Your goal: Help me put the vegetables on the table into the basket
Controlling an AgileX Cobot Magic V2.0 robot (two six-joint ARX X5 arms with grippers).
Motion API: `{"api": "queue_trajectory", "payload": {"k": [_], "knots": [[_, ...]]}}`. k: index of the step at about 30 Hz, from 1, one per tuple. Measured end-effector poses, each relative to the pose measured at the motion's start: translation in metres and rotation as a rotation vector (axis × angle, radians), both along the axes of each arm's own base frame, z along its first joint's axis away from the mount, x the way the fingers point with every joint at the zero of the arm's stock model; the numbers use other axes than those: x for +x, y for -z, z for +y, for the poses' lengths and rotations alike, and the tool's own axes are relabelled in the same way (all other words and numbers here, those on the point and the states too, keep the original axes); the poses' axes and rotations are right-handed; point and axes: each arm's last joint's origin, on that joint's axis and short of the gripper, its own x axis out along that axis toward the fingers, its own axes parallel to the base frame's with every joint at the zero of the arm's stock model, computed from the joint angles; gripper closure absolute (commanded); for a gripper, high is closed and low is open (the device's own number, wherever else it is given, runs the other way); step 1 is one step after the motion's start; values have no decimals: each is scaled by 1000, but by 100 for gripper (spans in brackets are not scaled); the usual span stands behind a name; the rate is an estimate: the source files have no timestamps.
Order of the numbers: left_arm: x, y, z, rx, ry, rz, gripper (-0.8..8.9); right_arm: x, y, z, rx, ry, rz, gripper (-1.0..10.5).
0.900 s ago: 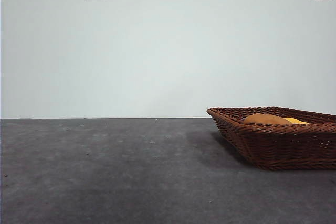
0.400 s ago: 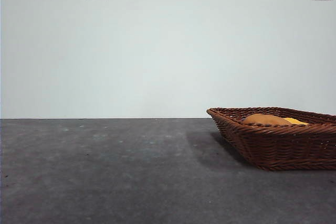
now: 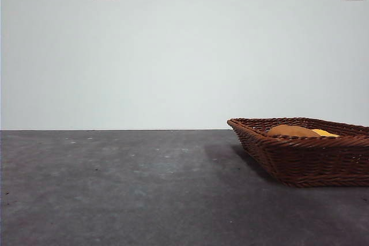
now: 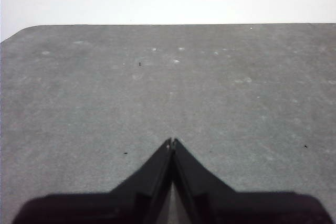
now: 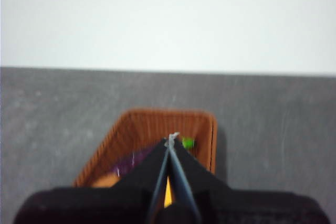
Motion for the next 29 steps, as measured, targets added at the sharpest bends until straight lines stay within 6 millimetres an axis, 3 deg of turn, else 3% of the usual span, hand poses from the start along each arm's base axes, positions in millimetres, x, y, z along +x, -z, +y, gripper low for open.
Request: {"api": "queue_trajectory", "payload": {"k": [6,12,18,29], "knots": [[0,0,0,0,0,0,817,5,60,3,14,-19,76,946],[0,0,0,0,0,0,817,5,88,5,13,-28,92,946],[0,0,0,0,0,0,817,6,105,5,14,-26,112,946],[0,0,0,0,0,0,817,5,105,6,13,-33,102,945]]}}
